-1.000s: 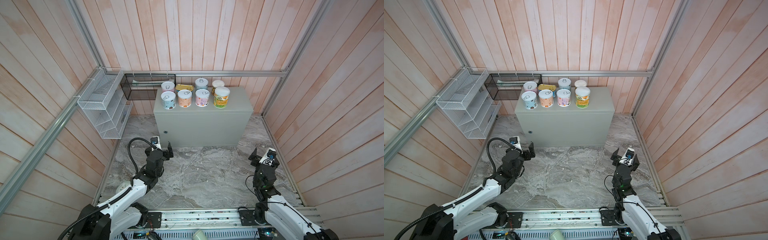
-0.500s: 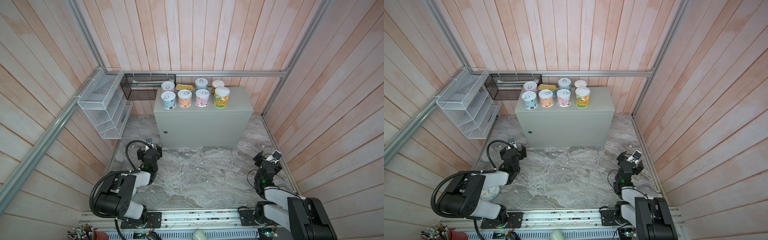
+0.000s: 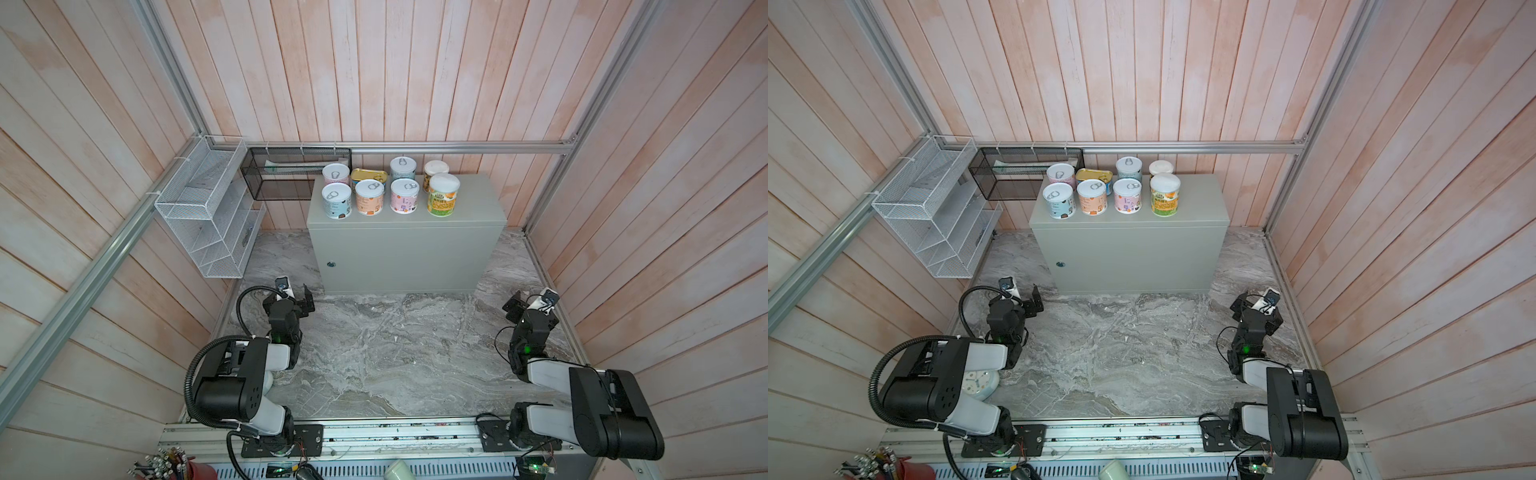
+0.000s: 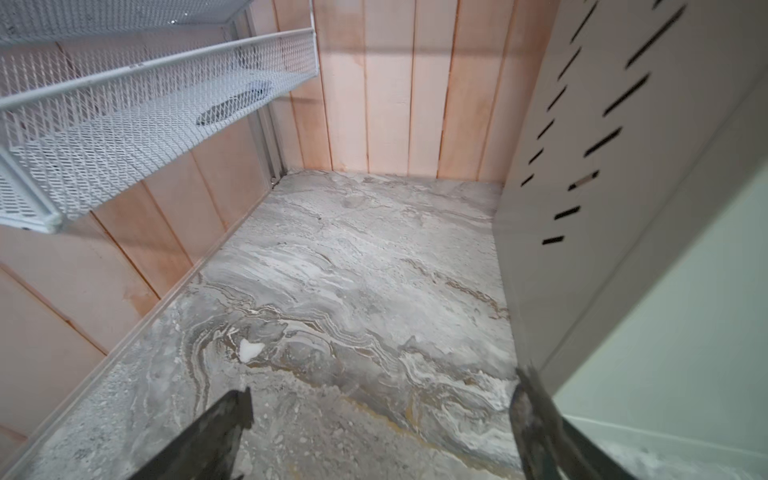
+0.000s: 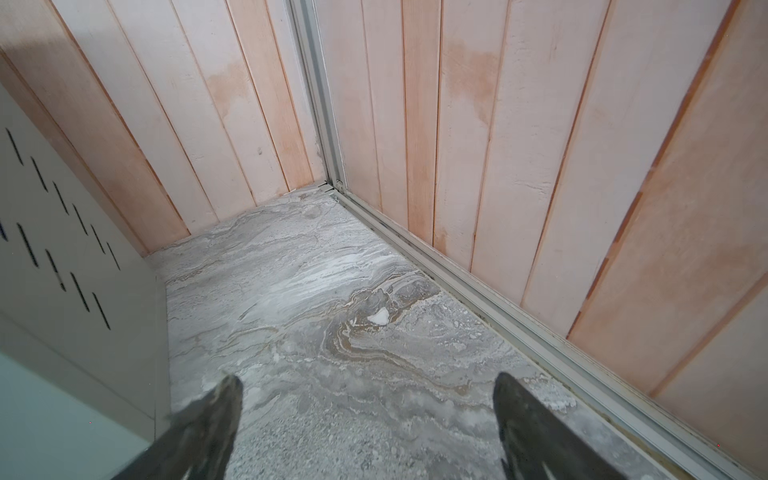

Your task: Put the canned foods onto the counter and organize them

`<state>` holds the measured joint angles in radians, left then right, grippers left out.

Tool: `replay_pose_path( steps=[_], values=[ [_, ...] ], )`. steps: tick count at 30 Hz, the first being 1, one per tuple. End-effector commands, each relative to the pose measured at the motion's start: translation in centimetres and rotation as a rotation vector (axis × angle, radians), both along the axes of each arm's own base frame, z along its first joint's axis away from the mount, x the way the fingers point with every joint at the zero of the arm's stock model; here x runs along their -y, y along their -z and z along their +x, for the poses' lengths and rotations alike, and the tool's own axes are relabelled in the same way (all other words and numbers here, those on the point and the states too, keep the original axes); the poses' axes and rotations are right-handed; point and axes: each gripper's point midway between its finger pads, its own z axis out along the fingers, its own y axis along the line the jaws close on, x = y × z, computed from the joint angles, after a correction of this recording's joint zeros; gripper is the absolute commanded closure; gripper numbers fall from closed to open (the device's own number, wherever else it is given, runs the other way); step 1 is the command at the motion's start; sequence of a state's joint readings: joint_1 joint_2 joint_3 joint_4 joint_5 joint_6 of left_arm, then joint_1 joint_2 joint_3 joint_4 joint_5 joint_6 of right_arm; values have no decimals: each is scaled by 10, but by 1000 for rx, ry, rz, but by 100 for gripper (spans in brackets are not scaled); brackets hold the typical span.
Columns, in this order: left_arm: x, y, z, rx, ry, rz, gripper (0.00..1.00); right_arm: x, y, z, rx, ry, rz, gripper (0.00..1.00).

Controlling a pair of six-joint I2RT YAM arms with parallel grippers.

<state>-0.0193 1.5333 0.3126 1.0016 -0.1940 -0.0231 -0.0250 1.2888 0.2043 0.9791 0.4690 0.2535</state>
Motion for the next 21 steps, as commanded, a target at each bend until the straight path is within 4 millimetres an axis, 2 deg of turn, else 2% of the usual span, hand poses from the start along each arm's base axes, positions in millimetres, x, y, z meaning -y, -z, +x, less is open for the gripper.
replay_pose_path(
  steps=[1,6,16,19,21],
  values=[
    [8,-14,-1,95,57,-19,0,2,-6,2,33,5,-27,5],
    [8,-13,0,80,60,-23,0,5,4,20,-17,29,-45,3],
    [9,-14,-1,85,65,-18,0,-43,5,41,-52,-235,-157,2],
    [9,-13,-1,83,65,-18,0,-45,10,35,-33,-254,-147,2],
    [10,-13,0,82,68,-18,0,-43,3,29,48,-241,-162,2]
  ],
)
